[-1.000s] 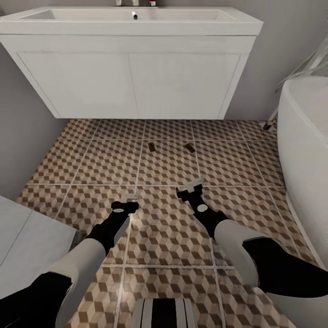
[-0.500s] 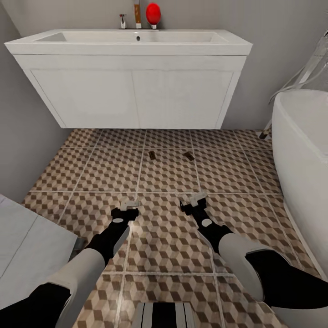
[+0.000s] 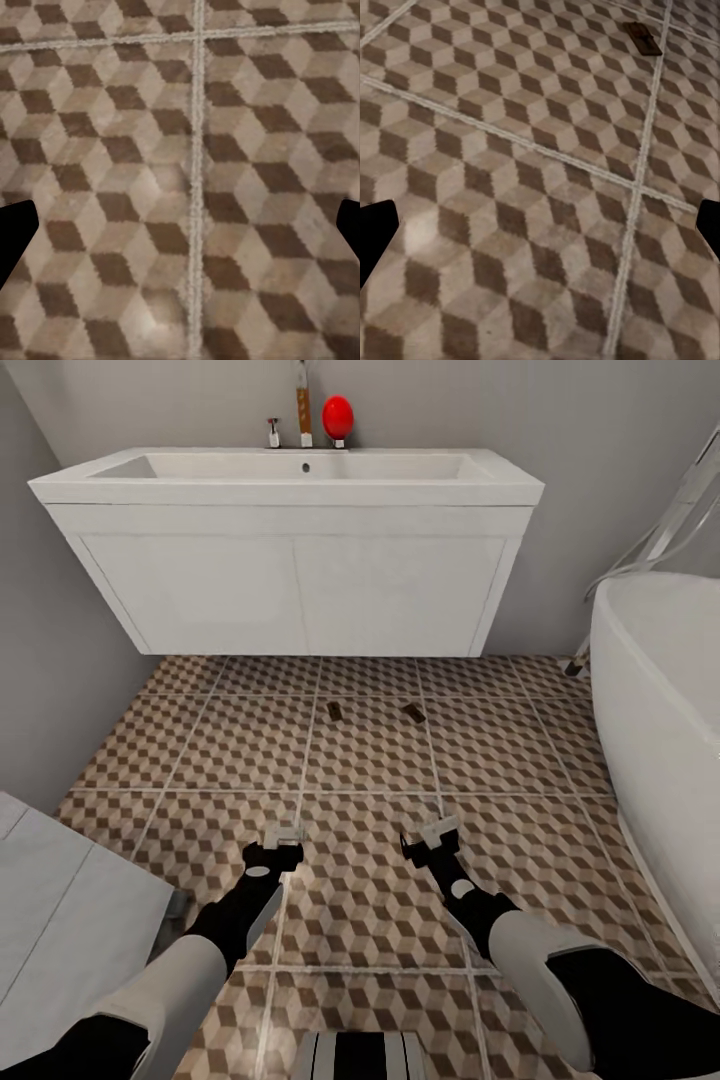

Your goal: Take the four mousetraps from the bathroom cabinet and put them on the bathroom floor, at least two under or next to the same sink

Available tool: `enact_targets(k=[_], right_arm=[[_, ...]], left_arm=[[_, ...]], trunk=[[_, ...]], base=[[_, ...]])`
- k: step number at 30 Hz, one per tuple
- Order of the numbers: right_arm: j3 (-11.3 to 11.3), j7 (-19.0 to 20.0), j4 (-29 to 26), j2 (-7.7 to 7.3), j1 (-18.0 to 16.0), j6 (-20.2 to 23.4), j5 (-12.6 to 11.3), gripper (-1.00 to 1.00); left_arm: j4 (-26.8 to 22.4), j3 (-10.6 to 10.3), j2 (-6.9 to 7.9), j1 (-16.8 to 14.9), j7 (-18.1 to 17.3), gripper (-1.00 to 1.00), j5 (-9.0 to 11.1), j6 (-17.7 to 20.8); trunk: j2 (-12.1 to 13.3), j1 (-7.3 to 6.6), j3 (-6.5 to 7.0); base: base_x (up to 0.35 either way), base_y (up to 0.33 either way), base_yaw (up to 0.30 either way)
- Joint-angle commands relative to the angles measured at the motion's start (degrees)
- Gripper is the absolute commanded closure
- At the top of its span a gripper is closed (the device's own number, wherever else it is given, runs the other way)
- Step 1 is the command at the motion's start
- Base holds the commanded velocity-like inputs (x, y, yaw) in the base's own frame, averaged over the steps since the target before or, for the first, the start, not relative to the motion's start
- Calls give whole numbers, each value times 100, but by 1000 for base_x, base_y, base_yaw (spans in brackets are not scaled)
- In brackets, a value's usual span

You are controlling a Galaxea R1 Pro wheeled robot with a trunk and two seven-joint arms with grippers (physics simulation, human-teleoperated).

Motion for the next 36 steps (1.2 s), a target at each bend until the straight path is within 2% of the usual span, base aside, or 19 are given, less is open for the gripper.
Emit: enact_targets(k=[1, 12, 22, 30, 36], right_arm=[[45, -58, 8, 1, 34, -9, 30, -100], [40, -66, 8, -2, 428, -324, 30, -100], [39, -69, 8, -37, 656, -437, 30, -100], [38, -69, 15, -120, 819, -531, 30, -100], [40, -69, 11, -189, 965, -554, 27, -100]], left_arm=[[-10, -48, 6, 21, 49, -100, 46, 25], [27, -48, 70, 354, 47, -100, 53, -584], [35, -48, 93, 660, 44, -100, 45, -724], [35, -48, 179, 910, 40, -100, 46, -778], [86, -48, 204, 1100, 40, -100, 46, -1047]], trunk=[[40, -23, 15], [481, -265, 212], [882, -485, 392], [1203, -660, 536], [1444, -792, 643]], base=[[0, 0, 0], [0, 0, 0], [0, 0, 0], [0, 0, 0], [0, 0, 0]])
